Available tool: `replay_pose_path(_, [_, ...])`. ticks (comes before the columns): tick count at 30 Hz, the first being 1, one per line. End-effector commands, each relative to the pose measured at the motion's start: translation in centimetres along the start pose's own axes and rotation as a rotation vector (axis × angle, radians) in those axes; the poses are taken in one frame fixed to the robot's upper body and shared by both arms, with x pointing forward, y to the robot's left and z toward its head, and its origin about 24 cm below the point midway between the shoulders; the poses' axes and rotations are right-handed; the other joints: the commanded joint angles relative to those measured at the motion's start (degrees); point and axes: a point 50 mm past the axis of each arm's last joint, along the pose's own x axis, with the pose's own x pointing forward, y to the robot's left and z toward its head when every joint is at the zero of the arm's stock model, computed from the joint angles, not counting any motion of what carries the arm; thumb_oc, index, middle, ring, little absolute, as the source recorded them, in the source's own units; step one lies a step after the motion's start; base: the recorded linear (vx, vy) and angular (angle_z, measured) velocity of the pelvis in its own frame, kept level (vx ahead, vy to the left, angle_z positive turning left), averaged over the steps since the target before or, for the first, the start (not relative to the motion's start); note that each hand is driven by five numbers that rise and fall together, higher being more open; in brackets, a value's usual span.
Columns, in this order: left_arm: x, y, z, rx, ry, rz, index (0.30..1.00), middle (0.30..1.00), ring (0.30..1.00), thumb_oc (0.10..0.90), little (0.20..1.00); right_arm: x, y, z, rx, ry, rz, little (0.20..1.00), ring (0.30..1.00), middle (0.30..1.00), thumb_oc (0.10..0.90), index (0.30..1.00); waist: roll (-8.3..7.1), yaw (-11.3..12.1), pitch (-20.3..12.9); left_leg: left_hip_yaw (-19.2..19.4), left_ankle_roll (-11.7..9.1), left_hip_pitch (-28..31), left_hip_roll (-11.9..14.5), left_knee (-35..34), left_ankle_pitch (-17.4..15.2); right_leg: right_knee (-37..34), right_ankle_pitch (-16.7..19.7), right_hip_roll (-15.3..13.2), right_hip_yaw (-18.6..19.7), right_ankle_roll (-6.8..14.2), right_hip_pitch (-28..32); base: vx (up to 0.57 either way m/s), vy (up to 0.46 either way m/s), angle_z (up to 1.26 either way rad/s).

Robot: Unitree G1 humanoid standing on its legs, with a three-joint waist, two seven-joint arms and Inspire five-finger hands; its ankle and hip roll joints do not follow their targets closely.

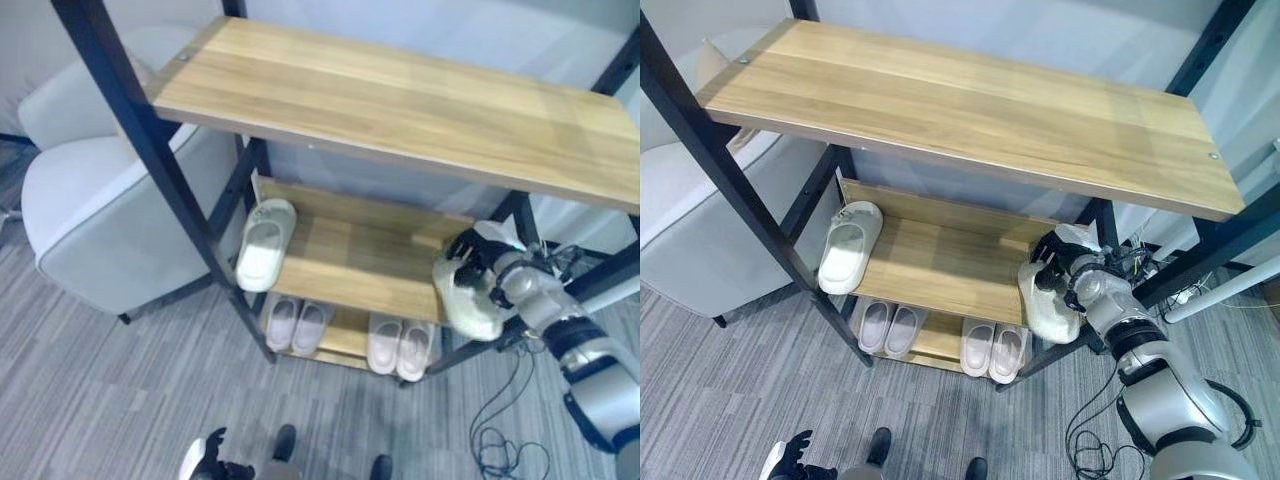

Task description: Arrange the slippers neatly on the shoe rack.

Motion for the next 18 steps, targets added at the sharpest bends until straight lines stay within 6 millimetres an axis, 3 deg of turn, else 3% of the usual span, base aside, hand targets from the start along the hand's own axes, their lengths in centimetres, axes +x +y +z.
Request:
replay_pose_path(1, [0.9,1.1,1.7,-0.029,-0.053,0.077,0.900,0.900,0.900,0.800,0.900,-1.0,-6.4,3.2,-0.011,-0.202,-0.296,0.300,0.300,0.300,0.400,0.300,-0.38,0.4,0.2,3.5,3.8,4.3,-4.3,-0.4,-6.9,0.0,-1.5,-0.6,3.0,2.3,1.0,0.00,0.000,0.00])
replay_pose_path(6, [1.0,1.1,2.5,0.003,-0.091,0.094,0.900,0.900,0.900,0.800,0.900,-3.8,-5.8,4.8,0.098,-0.419,-0.356,0.300,0.300,0.300,0.400,0.300,-0.20,0.3,0.6,3.4,4.0,4.7,-4.3,-0.4,-7.2,0.1,-1.6,-0.9,2.8,2.5,1.2,0.00,0.000,0.00])
replay_pose_path(10, [1.2,1.4,3.1,0.022,-0.122,0.113,0.900,0.900,0.900,0.800,0.900,-4.9,-6.1,6.0,0.063,-0.511,-0.416,0.300,0.300,0.300,0.400,0.300,-0.20,0.6,0.8,3.4,4.0,4.8,-4.3,-0.4,-7.2,0.3,-1.8,-1.0,2.7,2.6,1.3,0.00,0.000,0.00])
replay_pose_path(11, [1.3,1.7,3.6,0.033,-0.140,0.130,0.900,0.900,0.900,0.800,0.900,-5.5,-6.4,7.8,0.061,-0.588,-0.457,0.300,0.300,0.300,0.400,0.300,-0.27,0.9,1.0,3.3,4.1,4.7,-4.2,-0.4,-7.2,0.4,-1.7,-1.1,2.6,2.7,1.2,0.00,0.000,0.00])
replay_pose_path(13, [1.4,1.8,3.8,0.037,-0.146,0.135,0.900,0.900,0.900,0.800,0.900,-5.7,-6.5,8.5,0.064,-0.618,-0.468,0.300,0.300,0.300,0.400,0.300,-0.35,1.1,1.1,3.3,4.1,4.7,-4.3,-0.4,-7.1,0.4,-1.7,-1.1,2.6,2.7,1.1,0.00,0.000,0.00])
replay_pose_path(15, [1.7,2.5,4.5,0.039,-0.165,0.164,0.900,0.900,0.900,0.800,0.900,-5.8,-7.0,11.5,0.036,-0.698,-0.514,0.300,0.300,0.300,0.400,0.300,-0.87,2.2,1.9,2.8,4.3,4.3,-4.4,-0.4,-7.0,0.7,-1.7,-1.0,2.5,2.7,0.9,0.00,0.000,0.00])
replay_pose_path(18, [1.8,2.7,4.6,0.041,-0.168,0.169,0.900,0.900,0.900,0.800,0.900,-5.4,-7.7,12.7,0.023,-0.712,-0.539,0.300,0.300,0.300,0.400,0.300,-1.32,3.0,2.5,2.5,4.3,3.9,-4.3,-0.4,-6.7,0.9,-1.6,-1.0,2.3,2.8,0.7,-0.01,0.012,0.04])
